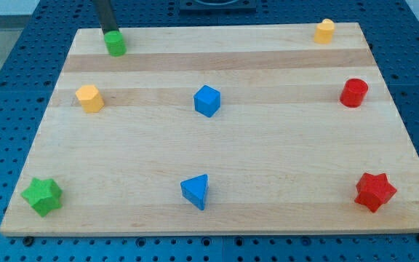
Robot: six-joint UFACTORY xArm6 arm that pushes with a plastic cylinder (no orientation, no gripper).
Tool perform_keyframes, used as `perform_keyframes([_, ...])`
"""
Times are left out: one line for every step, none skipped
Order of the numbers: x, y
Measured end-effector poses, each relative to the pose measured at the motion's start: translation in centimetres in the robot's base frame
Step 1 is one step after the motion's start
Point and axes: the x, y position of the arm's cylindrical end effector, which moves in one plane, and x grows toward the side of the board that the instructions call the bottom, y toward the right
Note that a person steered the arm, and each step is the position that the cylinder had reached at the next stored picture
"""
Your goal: Push green circle near to the blue cube
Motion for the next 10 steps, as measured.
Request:
perform_keyframes([3.7, 0.3])
perform_keyframes([3.8, -1.3])
perform_keyframes([4.6, -3.2])
perform_keyframes([5.8, -2.4])
perform_keyframes([6.0, 1.2])
perform_keyframes([6.0, 5.4])
perform_keyframes([6.0, 8.7])
perform_keyframes([6.4, 12.1])
perform_keyframes([8.5, 13.3])
perform_keyframes([11.4, 13.3])
